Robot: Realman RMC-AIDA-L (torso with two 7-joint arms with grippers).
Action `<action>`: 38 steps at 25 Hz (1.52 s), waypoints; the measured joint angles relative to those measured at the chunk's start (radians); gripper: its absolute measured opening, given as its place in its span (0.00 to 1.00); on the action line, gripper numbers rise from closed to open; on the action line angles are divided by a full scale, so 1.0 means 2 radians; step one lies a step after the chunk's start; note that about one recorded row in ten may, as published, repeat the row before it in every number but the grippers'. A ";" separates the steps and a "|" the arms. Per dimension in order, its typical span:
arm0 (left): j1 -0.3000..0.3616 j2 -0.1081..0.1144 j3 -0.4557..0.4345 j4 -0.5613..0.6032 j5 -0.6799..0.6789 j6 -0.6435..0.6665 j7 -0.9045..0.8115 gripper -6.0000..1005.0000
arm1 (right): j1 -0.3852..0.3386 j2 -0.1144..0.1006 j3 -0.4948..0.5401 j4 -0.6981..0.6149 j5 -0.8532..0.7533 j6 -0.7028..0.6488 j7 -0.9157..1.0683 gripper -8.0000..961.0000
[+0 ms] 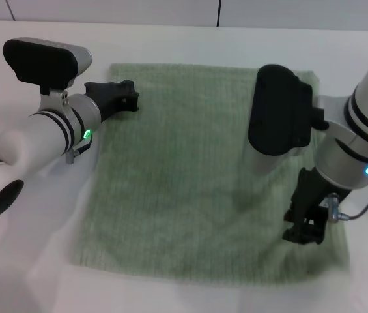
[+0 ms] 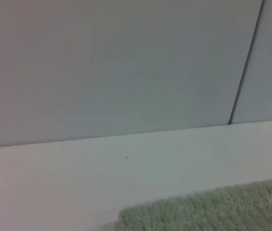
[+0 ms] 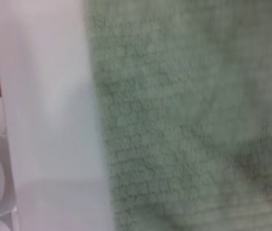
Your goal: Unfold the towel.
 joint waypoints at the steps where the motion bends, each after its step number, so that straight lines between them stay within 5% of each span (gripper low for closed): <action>1: 0.000 0.000 0.000 0.000 0.000 0.000 0.000 0.04 | 0.001 0.000 0.001 -0.004 0.000 0.000 0.000 0.26; 8: 0.002 0.000 0.000 0.000 -0.001 0.002 0.000 0.04 | -0.002 0.002 0.020 -0.051 0.000 -0.014 -0.003 0.27; 15: 0.003 0.000 0.000 0.000 -0.001 0.003 0.000 0.05 | -0.037 0.005 0.056 -0.112 -0.014 -0.123 -0.010 0.28; 24: 0.029 -0.001 -0.014 -0.001 -0.002 0.073 0.001 0.05 | -0.153 0.009 0.052 -0.153 -0.027 -0.414 -0.031 0.28; 25: 0.057 -0.001 -0.030 -0.002 -0.002 0.152 0.000 0.05 | -0.168 0.010 0.049 -0.153 -0.024 -0.457 -0.031 0.28; 30: 0.101 -0.001 -0.049 0.008 -0.002 0.310 0.003 0.05 | -0.229 0.010 0.022 -0.113 0.011 -0.667 -0.045 0.28; 38: 0.115 0.001 -0.054 0.043 -0.002 0.430 0.000 0.05 | -0.252 0.010 -0.077 -0.025 0.033 -0.938 -0.061 0.28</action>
